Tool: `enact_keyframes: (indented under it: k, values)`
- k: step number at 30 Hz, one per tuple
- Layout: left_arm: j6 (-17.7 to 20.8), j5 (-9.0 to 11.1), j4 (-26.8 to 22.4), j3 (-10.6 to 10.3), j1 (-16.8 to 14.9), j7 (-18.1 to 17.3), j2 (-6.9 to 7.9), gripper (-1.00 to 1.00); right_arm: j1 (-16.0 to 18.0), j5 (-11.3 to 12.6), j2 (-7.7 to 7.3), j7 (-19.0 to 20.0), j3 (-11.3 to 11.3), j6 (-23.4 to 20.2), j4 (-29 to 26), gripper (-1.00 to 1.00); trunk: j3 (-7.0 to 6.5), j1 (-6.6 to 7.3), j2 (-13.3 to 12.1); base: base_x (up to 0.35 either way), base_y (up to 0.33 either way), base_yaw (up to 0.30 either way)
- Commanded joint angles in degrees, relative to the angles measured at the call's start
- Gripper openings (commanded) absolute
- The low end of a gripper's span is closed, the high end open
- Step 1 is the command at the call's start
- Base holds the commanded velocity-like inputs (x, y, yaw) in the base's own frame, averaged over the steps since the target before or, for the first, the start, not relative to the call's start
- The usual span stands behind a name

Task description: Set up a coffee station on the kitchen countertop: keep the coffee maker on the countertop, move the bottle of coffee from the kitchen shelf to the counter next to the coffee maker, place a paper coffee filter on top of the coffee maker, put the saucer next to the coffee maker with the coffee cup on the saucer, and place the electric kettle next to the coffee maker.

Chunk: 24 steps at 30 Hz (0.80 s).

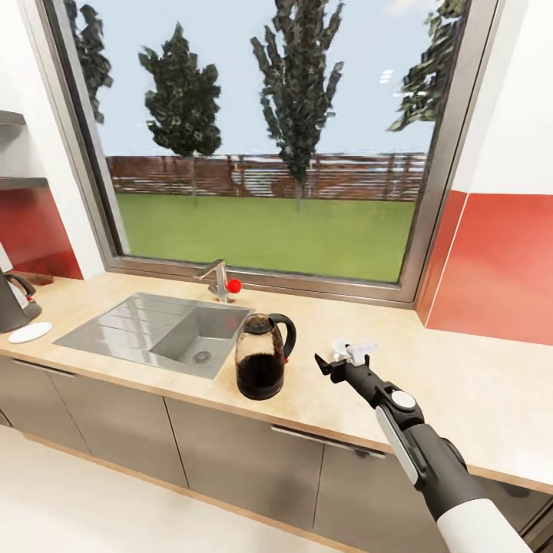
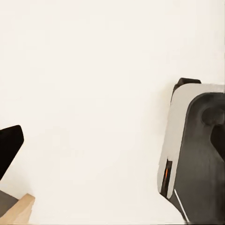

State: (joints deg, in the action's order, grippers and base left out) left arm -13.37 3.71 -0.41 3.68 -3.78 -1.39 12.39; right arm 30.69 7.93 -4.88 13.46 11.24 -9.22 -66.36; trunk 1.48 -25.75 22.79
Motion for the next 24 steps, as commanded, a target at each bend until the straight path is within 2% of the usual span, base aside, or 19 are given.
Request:
enact_keyframes:
  k: [1, 3, 7, 14, 24]
  values:
    - [-0.2, 0.4, 0.1, 0.4, 0.0, -3.9, 0.72, 1.0, 0.0, 0.6, -0.05, 0.0, 0.1, -0.4, 0.0, 1.0, 0.14, -0.04, 0.1, 0.0, 0.0, 0.0]
    - [-0.3, 0.6, 0.1, 0.6, 0.2, -9.1, 2.0, 1.0, 0.0, 0.6, -0.02, 0.0, 0.1, -0.4, 0.0, 1.0, 0.14, -0.04, 0.1, 0.0, 0.0, 0.0]
    - [-0.2, 0.6, 0.2, 0.8, 0.4, -12.1, 2.78, 1.0, 0.0, 0.6, 0.03, 0.0, 0.1, -0.4, 0.0, 1.0, 0.14, -0.04, 0.1, 0.09, 0.014, 0.0]
    - [-0.2, 0.6, 0.2, 0.9, 0.6, -12.9, 2.98, 1.0, 0.1, 0.6, 0.13, 0.0, 0.1, -0.4, 0.0, 1.0, 0.14, -0.04, 0.1, 0.249, 0.068, 0.0]
    - [-0.3, 0.6, 0.2, 0.9, 0.6, -12.9, 2.9, 1.0, 0.0, 0.7, 0.27, 0.0, 0.2, -0.4, 0.4, 1.0, 0.14, -0.04, 0.1, 0.038, 0.004, 0.0]
